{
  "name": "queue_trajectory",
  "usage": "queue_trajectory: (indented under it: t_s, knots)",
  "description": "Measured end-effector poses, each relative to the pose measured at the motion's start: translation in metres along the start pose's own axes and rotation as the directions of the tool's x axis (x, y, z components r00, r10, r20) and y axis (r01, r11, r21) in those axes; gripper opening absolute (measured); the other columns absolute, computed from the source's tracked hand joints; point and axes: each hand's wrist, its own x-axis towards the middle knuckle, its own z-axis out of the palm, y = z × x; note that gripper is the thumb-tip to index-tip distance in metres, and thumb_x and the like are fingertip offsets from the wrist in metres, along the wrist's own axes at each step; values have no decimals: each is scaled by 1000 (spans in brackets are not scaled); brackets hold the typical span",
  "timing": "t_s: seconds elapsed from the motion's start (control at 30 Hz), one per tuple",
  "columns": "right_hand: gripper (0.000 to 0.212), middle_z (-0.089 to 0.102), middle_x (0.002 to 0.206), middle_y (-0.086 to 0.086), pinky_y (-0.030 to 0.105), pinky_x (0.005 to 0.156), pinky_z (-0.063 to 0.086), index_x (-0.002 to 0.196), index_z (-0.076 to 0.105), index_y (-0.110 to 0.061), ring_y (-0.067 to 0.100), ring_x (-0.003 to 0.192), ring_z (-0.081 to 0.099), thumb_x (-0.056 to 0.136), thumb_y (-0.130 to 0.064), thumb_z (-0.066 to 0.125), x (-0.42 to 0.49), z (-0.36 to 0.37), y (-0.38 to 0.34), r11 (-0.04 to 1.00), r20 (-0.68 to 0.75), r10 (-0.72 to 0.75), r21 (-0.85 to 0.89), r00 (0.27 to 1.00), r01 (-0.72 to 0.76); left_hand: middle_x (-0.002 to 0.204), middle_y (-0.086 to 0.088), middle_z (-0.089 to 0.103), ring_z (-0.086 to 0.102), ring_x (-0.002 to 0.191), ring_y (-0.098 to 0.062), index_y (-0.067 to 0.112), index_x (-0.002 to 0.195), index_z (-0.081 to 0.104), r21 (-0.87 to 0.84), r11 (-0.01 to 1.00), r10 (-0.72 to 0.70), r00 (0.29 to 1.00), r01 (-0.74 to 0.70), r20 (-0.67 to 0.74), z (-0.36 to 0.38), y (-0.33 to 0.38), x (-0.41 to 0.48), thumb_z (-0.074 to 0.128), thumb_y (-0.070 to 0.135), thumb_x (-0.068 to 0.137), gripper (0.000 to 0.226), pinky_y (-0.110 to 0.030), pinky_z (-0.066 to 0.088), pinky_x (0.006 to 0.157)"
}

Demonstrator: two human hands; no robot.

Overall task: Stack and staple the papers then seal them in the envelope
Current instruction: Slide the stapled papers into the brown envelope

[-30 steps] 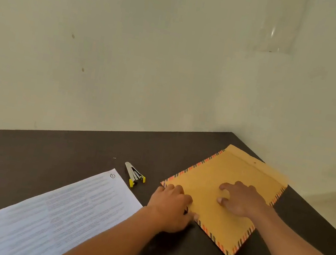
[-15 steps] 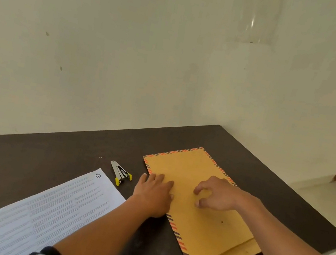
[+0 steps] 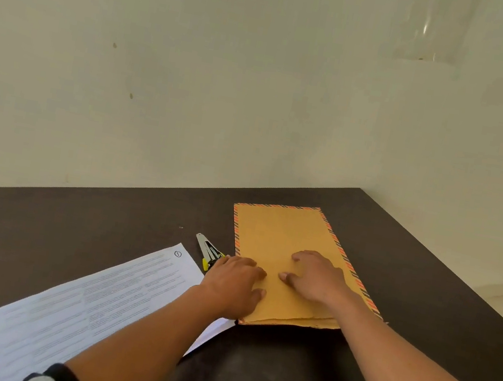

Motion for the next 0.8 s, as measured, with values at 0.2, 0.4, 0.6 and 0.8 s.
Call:
queue_trajectory:
  t_s: [0.2,0.4,0.6,0.8]
  knots:
    - [18,65,123,-3,34,94,53,113,67,-26,18,112,61,97,-29,62,-6,-16,-33,949,-183,-131,262,974,177,141,6,55,51,129,-19,32,137,55,-186,982,-60,980,25,-188,-16,-31,-27,53,42,99,40,-44,43,109]
    - [10,68,98,3,29,74,53,95,69,-18,18,90,64,93,-21,59,-30,-4,-141,932,34,-302,218,953,288,150,3,45,43,137,-23,34,144,43,-206,901,-424,874,381,-238,-23,-97,-97,51,52,97,50,-47,39,112]
    - [18,65,99,6,32,74,53,108,58,-12,24,91,66,90,-17,59,-49,30,-177,981,76,-181,-58,980,186,154,-1,35,34,142,-26,29,149,34,-199,740,-672,716,642,-190,3,-142,-165,45,62,95,65,-49,32,116]
    - [8,57,81,0,29,71,53,88,53,-18,19,82,63,90,-15,60,-53,38,-187,992,27,-124,33,992,123,155,-4,35,27,146,-26,26,147,41,-303,740,-672,689,601,-273,28,-144,-177,40,59,97,60,-46,23,121]
